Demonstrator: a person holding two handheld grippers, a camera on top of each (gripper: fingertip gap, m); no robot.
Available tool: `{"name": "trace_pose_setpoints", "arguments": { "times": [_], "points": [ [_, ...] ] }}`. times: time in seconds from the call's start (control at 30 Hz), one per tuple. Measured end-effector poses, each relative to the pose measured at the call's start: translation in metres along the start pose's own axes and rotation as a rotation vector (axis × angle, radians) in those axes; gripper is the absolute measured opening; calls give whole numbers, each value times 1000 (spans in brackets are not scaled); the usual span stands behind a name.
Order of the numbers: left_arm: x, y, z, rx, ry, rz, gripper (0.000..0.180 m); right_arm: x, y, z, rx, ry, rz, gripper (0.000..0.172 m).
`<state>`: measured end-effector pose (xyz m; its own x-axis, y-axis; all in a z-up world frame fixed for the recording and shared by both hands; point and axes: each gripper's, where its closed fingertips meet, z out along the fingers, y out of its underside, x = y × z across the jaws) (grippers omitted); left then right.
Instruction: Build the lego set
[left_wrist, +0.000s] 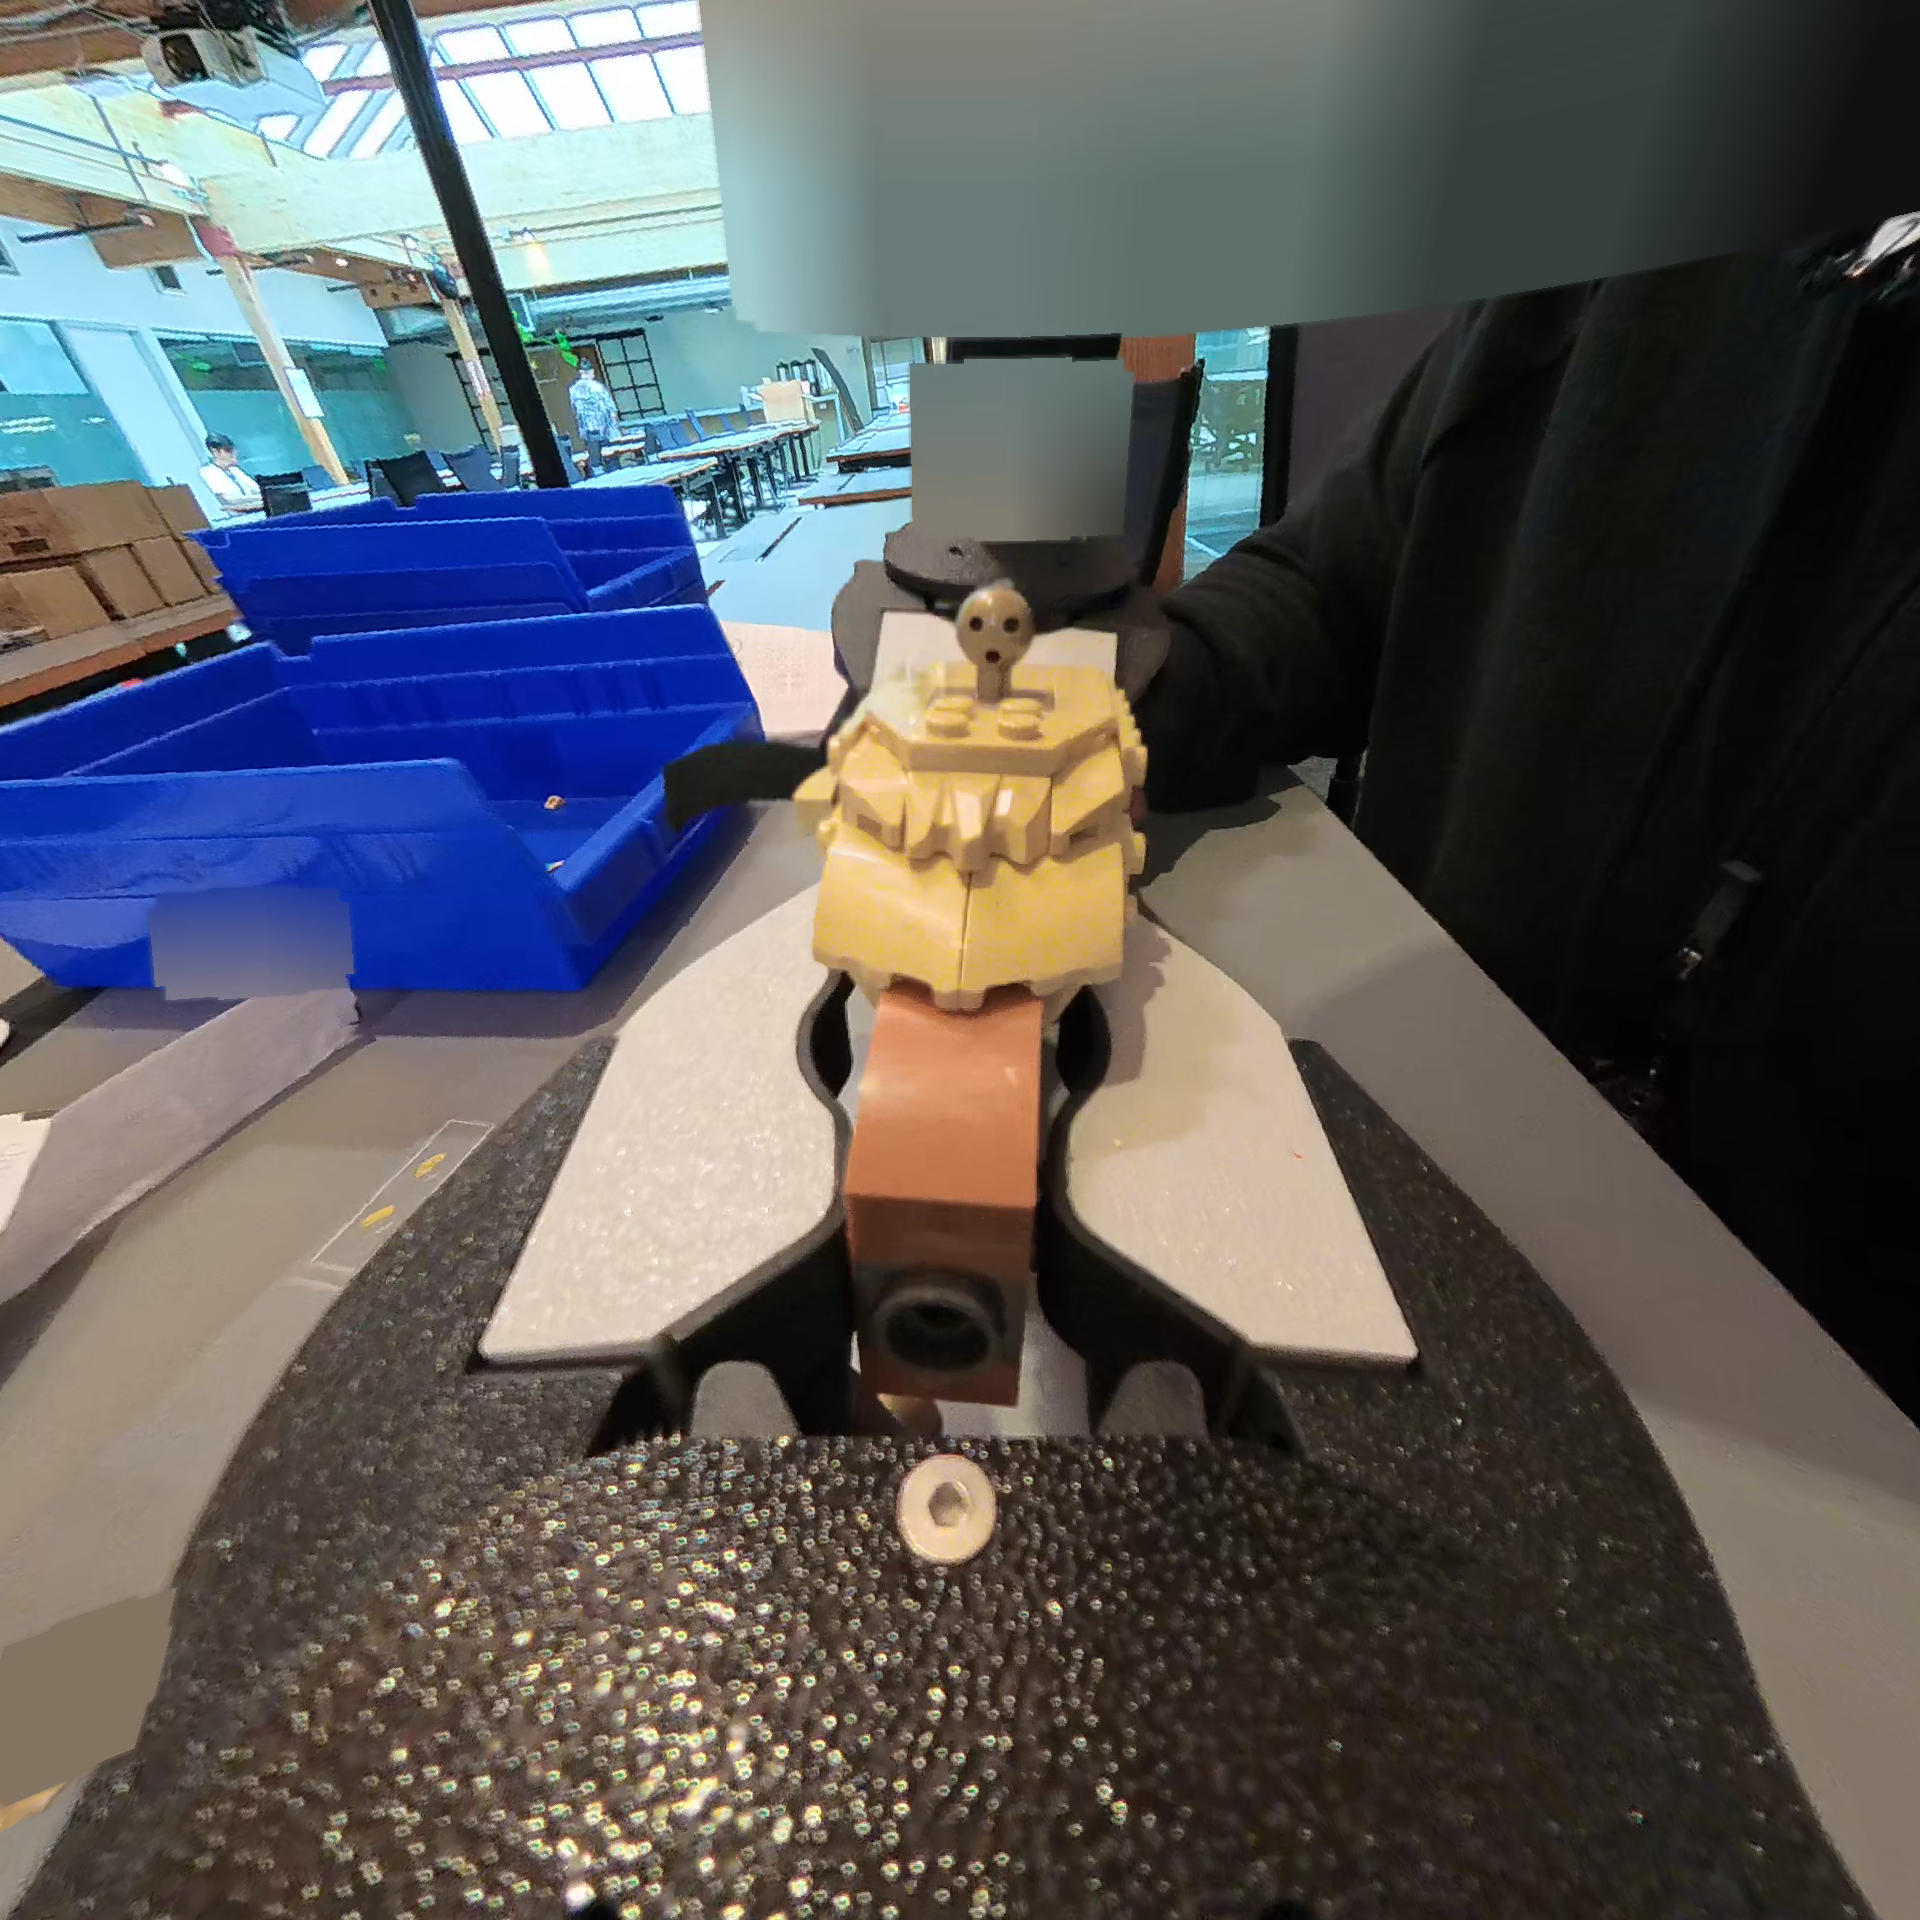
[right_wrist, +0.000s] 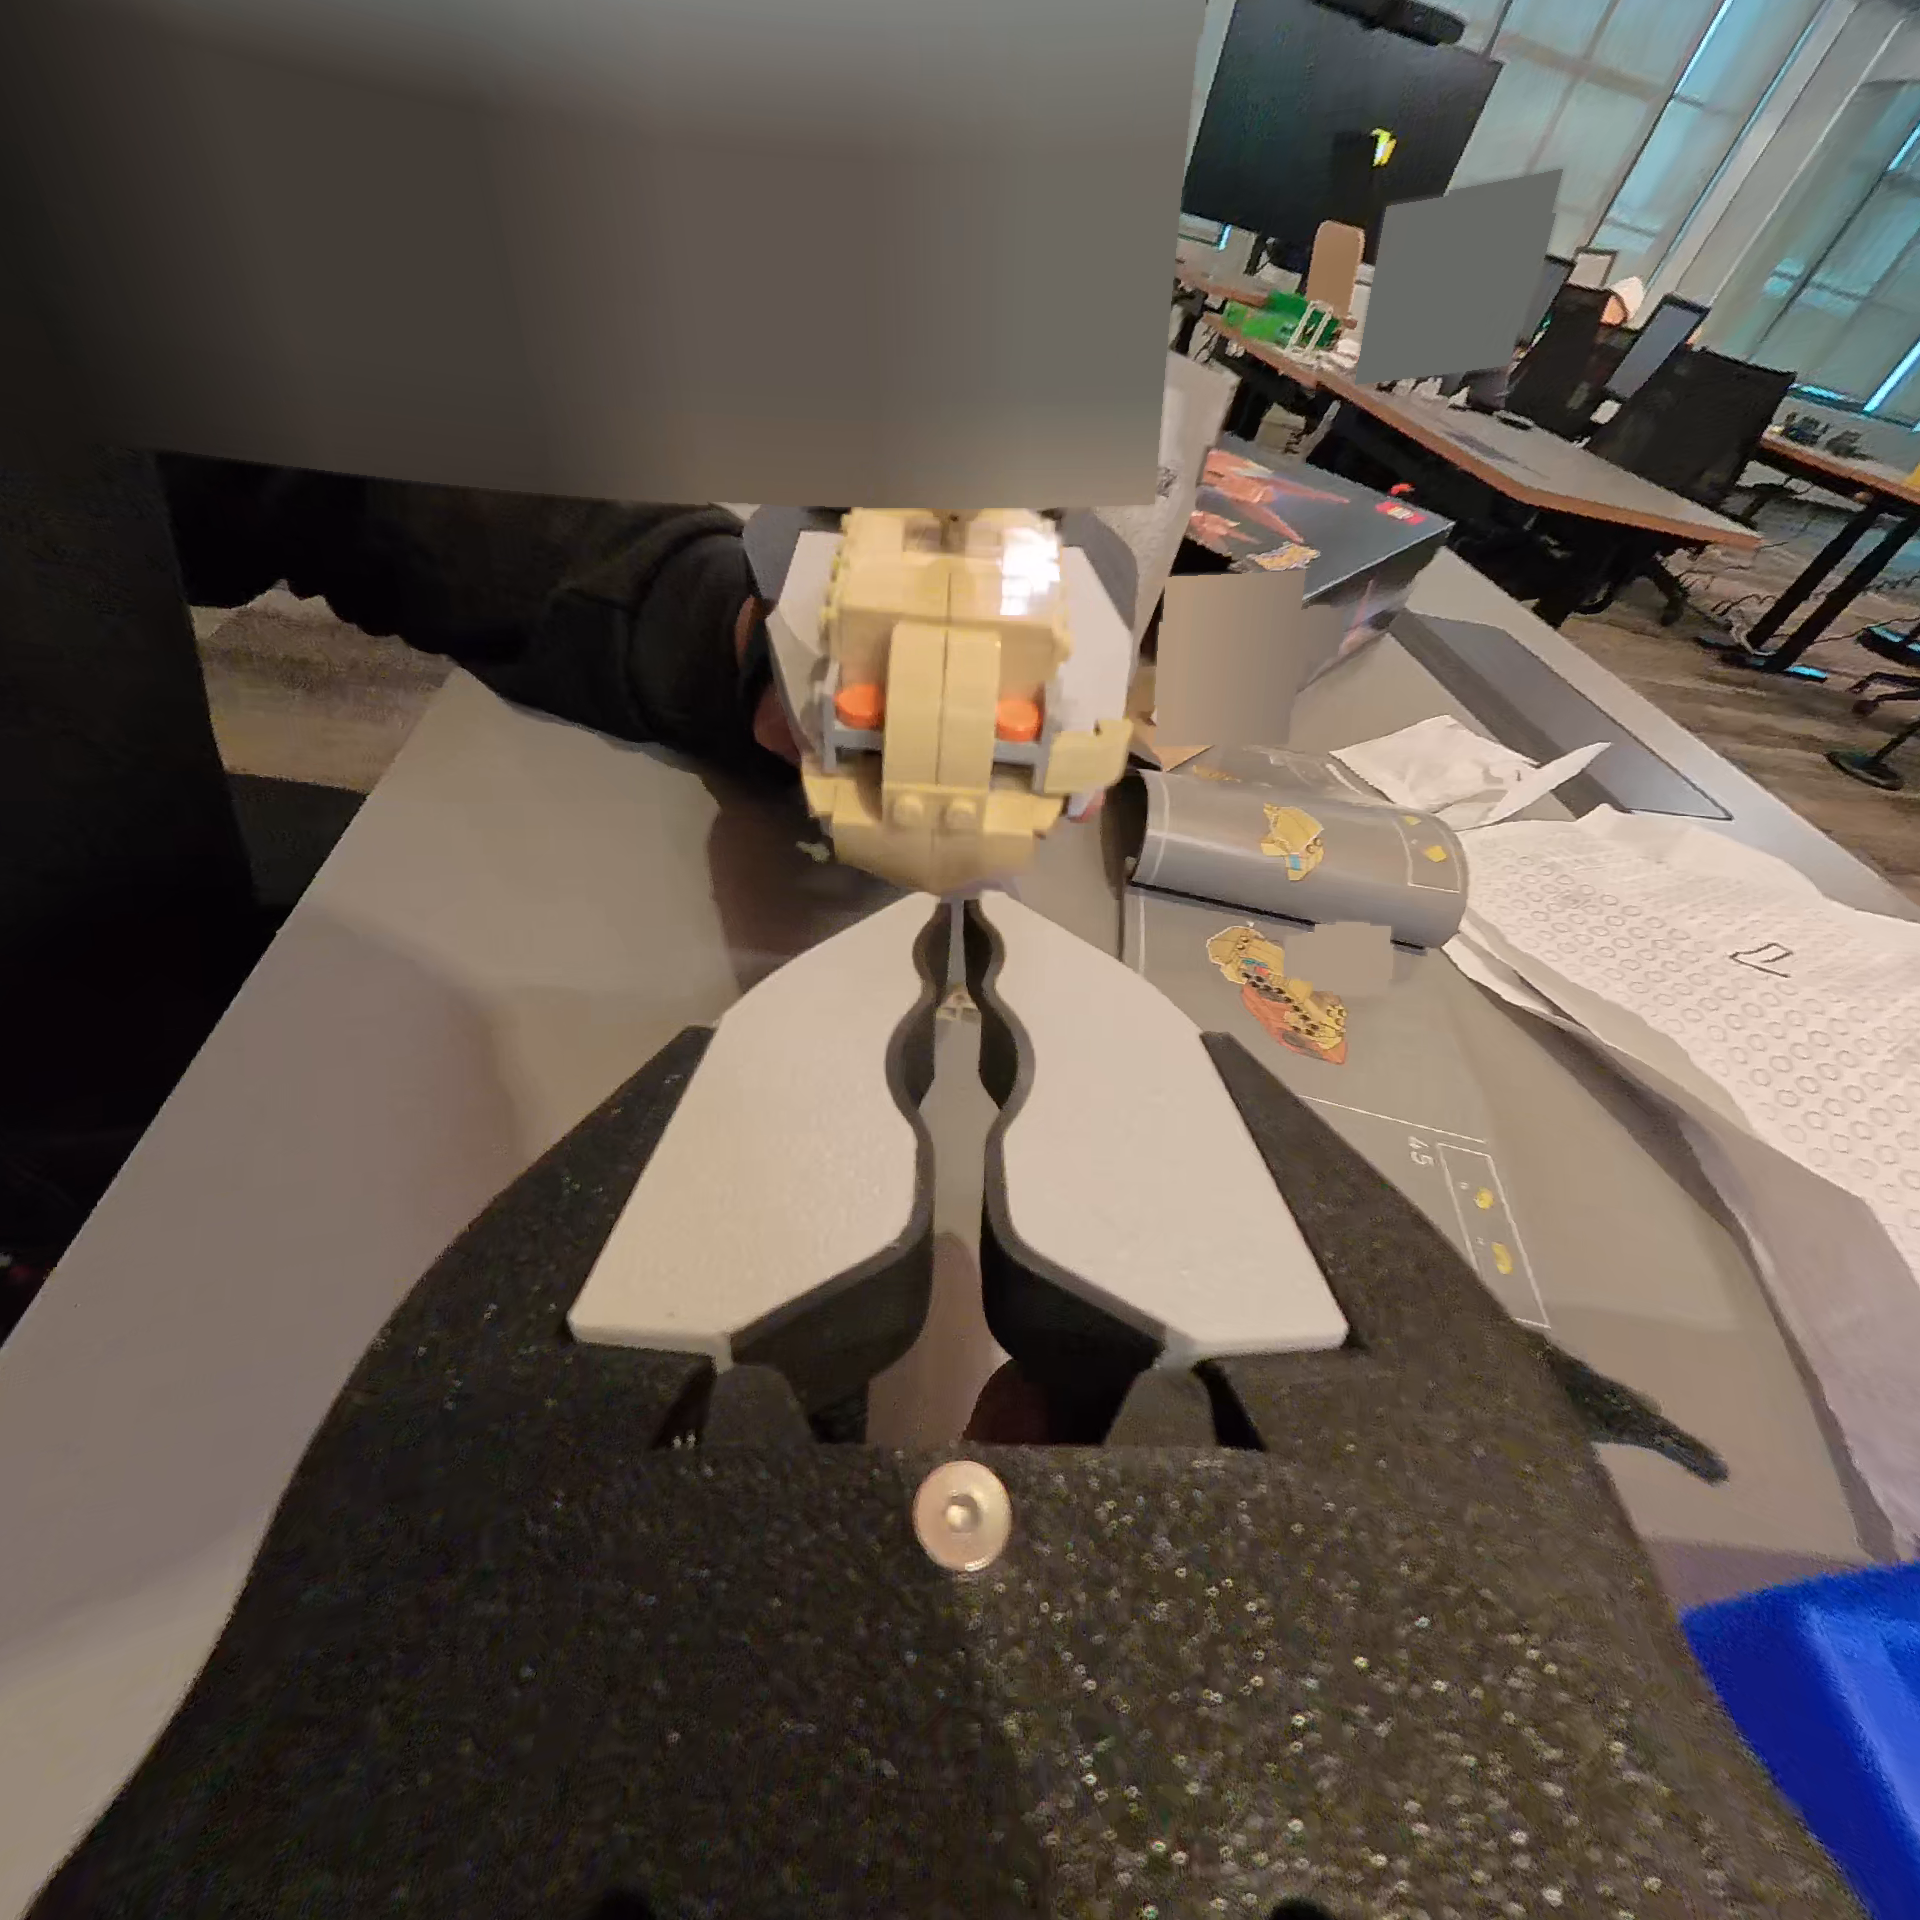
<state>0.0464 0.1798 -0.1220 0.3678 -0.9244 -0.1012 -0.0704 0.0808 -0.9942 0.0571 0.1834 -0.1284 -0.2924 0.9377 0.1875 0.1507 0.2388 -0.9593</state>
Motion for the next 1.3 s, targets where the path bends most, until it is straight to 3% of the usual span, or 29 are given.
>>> {"name": "trace_pose_setpoints", "arguments": {
  "times": [0.27, 0.67, 1.1, 1.3],
  "points": [
    [-10, -1, -6, 19, -37, -27, 36, 13, -18, -17, 141, 6, 69, 8],
    [-14, 13, 2, -70, -47, -120, 37, 14, -13, -10, 154, -6, 148, 24],
    [-15, 19, 7, -118, -50, -133, 38, 14, -8, -6, 132, -6, 176, 16],
    [-20, 26, 7, -170, -76, -147, 49, 18, -7, -5, 138, -3, 231, 16]
  ]
}}
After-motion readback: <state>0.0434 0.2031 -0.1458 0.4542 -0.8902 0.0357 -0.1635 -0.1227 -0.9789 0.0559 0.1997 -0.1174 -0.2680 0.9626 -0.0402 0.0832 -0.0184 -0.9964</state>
